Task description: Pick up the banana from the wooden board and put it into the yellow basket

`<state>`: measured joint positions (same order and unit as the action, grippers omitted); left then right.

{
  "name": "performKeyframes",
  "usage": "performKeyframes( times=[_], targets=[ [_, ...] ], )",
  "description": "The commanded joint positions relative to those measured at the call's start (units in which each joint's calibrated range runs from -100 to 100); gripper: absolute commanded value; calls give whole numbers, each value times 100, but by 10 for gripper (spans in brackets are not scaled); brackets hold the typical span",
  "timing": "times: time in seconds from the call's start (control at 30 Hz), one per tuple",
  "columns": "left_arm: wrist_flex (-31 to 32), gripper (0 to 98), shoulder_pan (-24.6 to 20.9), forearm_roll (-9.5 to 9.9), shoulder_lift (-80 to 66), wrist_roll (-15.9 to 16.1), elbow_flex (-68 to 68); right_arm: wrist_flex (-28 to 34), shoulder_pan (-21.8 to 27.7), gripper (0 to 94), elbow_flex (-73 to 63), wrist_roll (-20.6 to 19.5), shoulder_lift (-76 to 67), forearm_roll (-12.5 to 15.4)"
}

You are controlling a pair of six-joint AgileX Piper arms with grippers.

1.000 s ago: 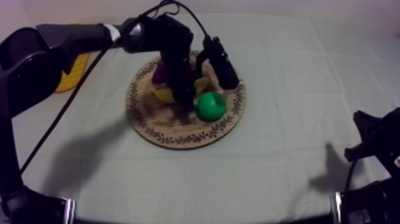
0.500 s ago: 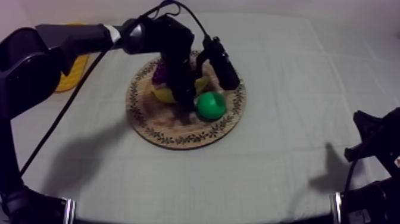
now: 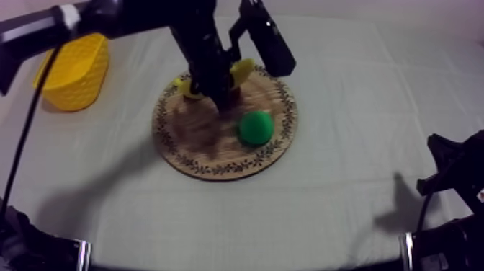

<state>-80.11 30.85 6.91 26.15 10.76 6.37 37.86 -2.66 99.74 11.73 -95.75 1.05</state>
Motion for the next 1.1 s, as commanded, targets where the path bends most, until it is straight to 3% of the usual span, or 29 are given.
performKeyframes(
  times=[0.0, 0.3, 0.5, 0.73, 1.07],
  targets=[
    [-117, 215, 19, 46, -417, -20, 18, 4, -2, 4, 4, 1, -1, 0],
    [-524, 212, 52, 193, -1164, -102, 73, 4, -2, 4, 4, 3, -1, 0],
    [-552, 216, -208, 221, -1320, -100, -94, 4, -2, 4, 4, 2, -1, 0],
    [-531, 226, -901, 232, -1432, 20, -151, 4, -2, 4, 4, 2, -1, 0],
    [-282, 235, -2320, 267, -1428, 158, -166, 4, -2, 4, 4, 2, -1, 0]
  ],
)
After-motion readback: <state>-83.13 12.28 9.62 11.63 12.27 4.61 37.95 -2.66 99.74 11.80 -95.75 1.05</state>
